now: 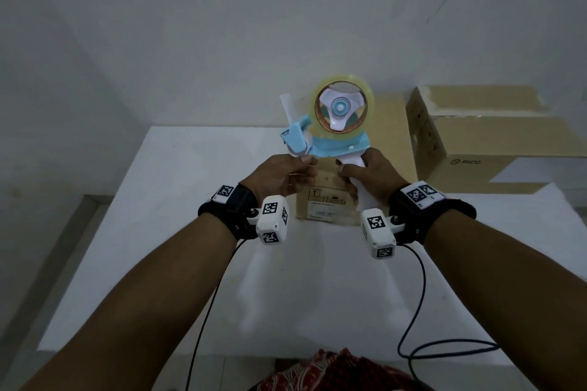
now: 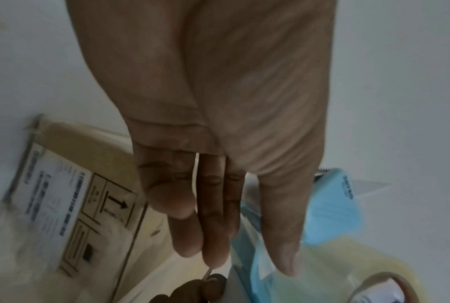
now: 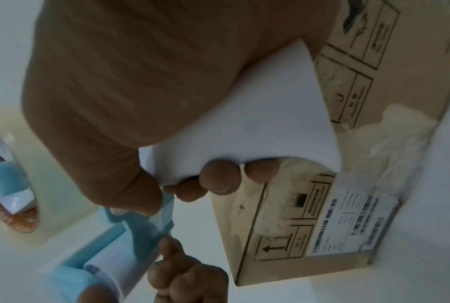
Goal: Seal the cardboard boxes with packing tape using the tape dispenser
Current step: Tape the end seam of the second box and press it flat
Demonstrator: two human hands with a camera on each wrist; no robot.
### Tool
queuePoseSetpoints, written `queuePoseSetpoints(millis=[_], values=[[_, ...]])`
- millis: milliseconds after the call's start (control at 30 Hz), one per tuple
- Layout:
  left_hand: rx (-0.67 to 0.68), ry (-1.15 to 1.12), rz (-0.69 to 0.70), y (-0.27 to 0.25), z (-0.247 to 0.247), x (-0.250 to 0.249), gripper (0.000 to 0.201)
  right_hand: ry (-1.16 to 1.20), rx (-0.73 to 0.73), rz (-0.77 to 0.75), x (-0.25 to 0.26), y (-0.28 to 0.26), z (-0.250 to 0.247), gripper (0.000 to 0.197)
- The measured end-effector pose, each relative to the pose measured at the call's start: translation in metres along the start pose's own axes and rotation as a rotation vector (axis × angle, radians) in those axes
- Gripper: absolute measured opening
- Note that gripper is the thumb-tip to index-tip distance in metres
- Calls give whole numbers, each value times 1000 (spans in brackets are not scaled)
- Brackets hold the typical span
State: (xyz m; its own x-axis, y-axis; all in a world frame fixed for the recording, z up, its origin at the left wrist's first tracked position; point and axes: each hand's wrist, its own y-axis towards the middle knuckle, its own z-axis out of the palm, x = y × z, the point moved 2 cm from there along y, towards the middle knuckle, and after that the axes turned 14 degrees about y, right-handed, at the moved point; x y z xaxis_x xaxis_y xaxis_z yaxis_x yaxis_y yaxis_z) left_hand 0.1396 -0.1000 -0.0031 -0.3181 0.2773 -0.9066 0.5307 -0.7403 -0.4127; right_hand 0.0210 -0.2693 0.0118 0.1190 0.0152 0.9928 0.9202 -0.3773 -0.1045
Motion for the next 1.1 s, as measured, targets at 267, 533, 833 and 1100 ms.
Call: queuePoseSetpoints(millis=[267,533,833,1100], values=[[72,-242,-41,-5,4,6,16,-24,47,-41,-7,0,-4,19],[-117,162,87,-2,18,5,10,-165,27,-74,-9,-1,-5,21],[-349,41,93,-2,21,10,23,-215,-27,-105,-4,-4,0,19],[-457,-2,108,-2,23,18,45,-230,-34,-49,-1,-3,9,14]])
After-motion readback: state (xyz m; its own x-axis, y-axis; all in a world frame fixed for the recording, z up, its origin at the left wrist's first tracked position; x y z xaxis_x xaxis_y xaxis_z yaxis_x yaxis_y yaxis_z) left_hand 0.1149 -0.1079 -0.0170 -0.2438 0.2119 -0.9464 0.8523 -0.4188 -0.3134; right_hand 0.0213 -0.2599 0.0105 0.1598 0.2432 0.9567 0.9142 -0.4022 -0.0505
